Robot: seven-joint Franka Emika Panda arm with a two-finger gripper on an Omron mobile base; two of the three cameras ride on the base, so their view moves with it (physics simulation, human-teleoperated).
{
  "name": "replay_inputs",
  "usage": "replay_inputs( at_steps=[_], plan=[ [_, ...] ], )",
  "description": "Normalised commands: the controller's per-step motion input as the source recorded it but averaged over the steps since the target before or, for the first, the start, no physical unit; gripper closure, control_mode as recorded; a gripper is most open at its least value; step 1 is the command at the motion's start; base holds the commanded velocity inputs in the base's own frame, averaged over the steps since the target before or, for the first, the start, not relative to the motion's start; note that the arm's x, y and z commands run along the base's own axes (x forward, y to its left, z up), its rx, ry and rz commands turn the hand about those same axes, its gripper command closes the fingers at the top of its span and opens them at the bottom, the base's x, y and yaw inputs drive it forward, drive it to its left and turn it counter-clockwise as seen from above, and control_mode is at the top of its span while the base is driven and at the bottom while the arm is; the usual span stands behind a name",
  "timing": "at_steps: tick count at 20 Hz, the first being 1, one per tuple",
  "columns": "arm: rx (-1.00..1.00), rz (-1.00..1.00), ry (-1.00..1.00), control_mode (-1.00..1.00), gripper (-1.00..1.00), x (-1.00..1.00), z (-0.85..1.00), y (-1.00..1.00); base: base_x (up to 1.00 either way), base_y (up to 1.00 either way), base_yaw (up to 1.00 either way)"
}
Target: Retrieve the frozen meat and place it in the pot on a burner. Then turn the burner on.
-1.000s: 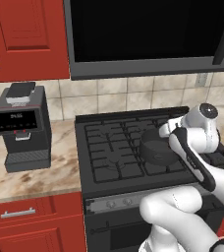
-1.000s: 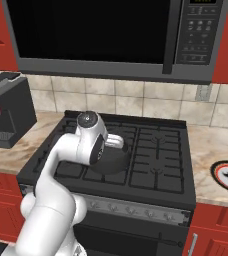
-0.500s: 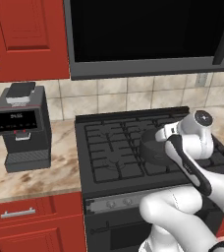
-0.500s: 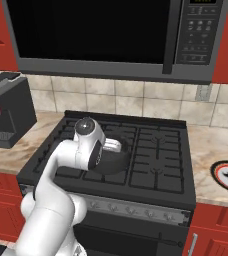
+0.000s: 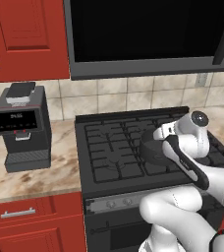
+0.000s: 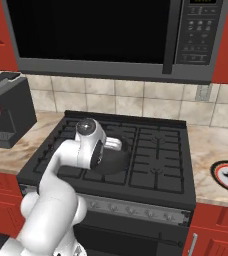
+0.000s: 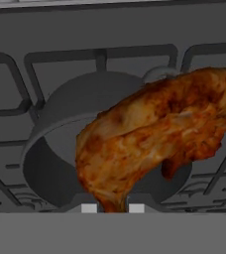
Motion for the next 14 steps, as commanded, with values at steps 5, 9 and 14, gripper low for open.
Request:
replay_inputs(
  at_steps=[5,9,14],
  plan=[
    [0.0,0.05,-0.01,-1.0,1.0,0.4,0.0,0.0,0.0,0.0,0.0],
    [0.0,0.04,-0.03,-1.0,1.0,0.28,-0.17,-0.07,0.0,0.0,0.0],
    [0.0,0.05,0.0,-1.0,1.0,0.13,-0.22,-0.09,0.0,0.0,0.0]
  ],
)
